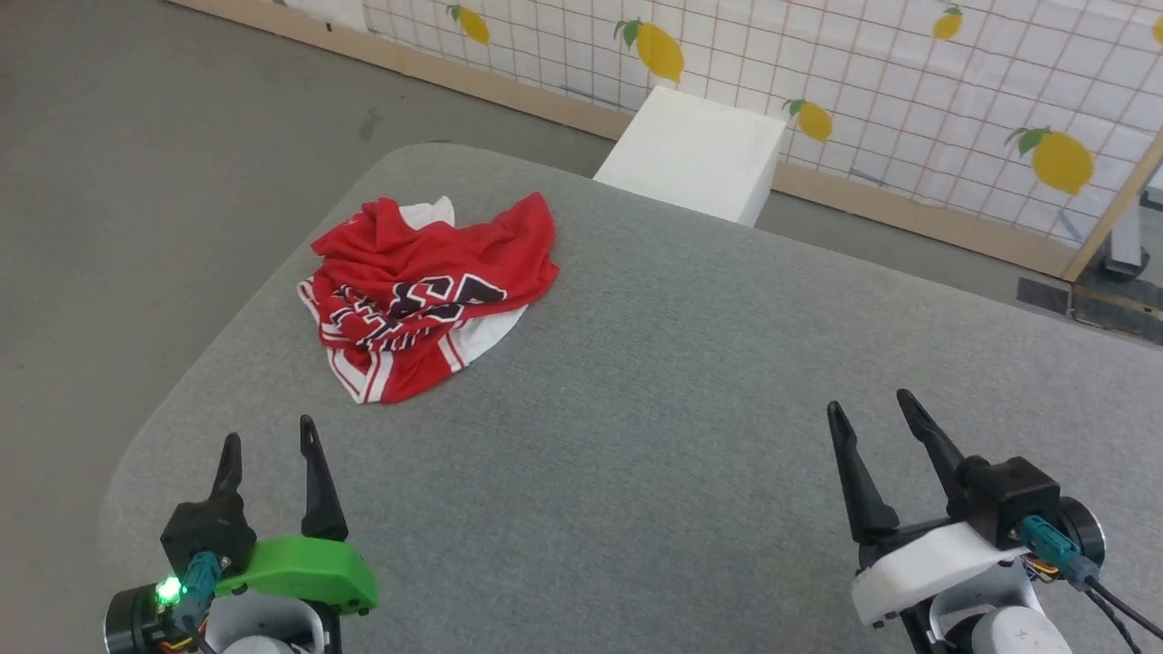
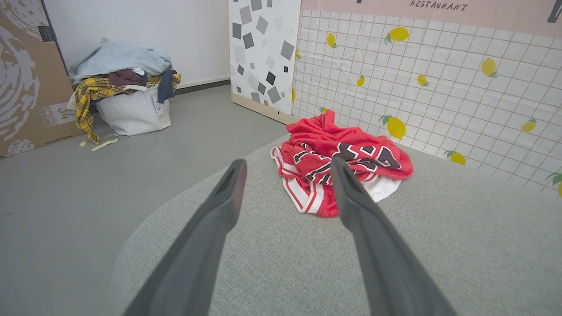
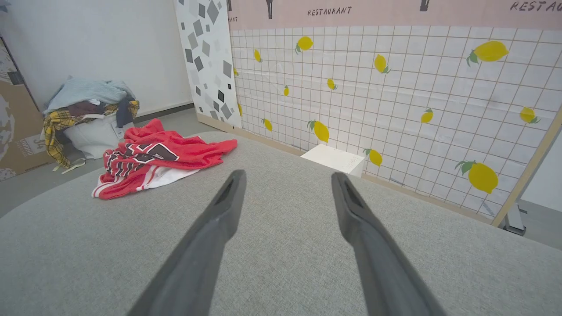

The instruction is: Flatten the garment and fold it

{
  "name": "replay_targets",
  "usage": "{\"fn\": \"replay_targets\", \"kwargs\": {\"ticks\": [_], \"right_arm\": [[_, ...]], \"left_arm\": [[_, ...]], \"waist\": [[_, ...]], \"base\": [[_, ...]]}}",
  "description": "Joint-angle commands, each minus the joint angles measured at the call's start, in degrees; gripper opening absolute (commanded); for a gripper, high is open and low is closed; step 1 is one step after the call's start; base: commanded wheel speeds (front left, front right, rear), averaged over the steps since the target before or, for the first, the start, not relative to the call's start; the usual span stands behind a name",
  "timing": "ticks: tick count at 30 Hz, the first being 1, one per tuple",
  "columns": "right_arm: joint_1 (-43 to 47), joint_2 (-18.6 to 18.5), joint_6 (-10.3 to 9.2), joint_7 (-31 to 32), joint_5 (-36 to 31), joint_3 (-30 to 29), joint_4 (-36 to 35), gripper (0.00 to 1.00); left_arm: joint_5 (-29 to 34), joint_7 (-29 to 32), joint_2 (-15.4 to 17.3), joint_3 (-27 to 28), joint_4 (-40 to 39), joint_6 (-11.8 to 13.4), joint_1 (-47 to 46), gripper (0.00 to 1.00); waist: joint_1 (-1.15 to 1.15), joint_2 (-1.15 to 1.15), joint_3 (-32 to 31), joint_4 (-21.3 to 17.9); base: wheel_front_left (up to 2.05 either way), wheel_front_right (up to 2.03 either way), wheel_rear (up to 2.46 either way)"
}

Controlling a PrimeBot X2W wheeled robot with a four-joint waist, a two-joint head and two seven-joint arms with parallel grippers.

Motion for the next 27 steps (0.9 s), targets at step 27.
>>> {"fn": "replay_targets", "kwargs": {"ticks": [27], "right_arm": [[-3.0,0.1,-0.10,-1.8,0.3,1.1,0.4,1.00]], "left_arm": [[-4.3,-3.7,0.2,2.0,3.6,-0.4,-3.1,1.00]], "waist": [[0.00,0.00,3.8,6.9]], "base": [[0.00,0.00,0.00]]}}
